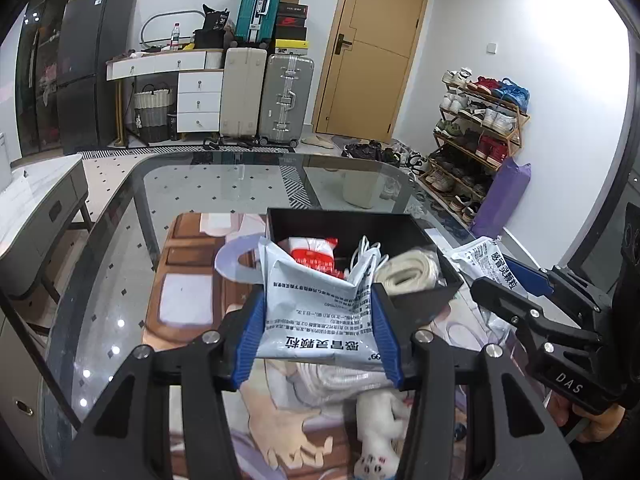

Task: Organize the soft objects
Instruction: 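Carry both pouches into the black box and open both tools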

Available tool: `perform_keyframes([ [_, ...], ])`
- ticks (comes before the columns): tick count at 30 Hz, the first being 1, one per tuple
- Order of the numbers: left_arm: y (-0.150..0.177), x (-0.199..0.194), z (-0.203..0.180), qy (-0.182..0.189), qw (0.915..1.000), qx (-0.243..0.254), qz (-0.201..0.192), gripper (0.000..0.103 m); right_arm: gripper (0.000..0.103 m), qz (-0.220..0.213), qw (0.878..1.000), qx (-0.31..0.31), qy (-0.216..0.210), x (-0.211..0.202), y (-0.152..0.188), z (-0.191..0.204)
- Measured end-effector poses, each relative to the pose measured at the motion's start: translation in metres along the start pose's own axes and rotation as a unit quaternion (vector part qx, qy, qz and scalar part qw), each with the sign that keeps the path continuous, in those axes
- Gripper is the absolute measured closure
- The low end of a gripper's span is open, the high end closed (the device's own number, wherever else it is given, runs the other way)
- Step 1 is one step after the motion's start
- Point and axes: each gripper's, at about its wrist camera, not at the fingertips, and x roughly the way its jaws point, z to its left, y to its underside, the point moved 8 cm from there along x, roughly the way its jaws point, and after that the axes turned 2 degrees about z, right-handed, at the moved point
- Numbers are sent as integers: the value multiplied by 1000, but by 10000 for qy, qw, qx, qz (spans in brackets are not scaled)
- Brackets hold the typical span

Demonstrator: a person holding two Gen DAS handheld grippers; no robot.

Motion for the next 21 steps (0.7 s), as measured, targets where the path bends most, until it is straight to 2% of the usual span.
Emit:
perform_keyframes([
  [6,-15,15,-8,61,10000,53,33,53,60,12,10000,-44,22,16,-12,-4],
  [21,-26,50,-11,19,9998,68,190,53,60,153,9998,-105,-49,50,-23,-10],
])
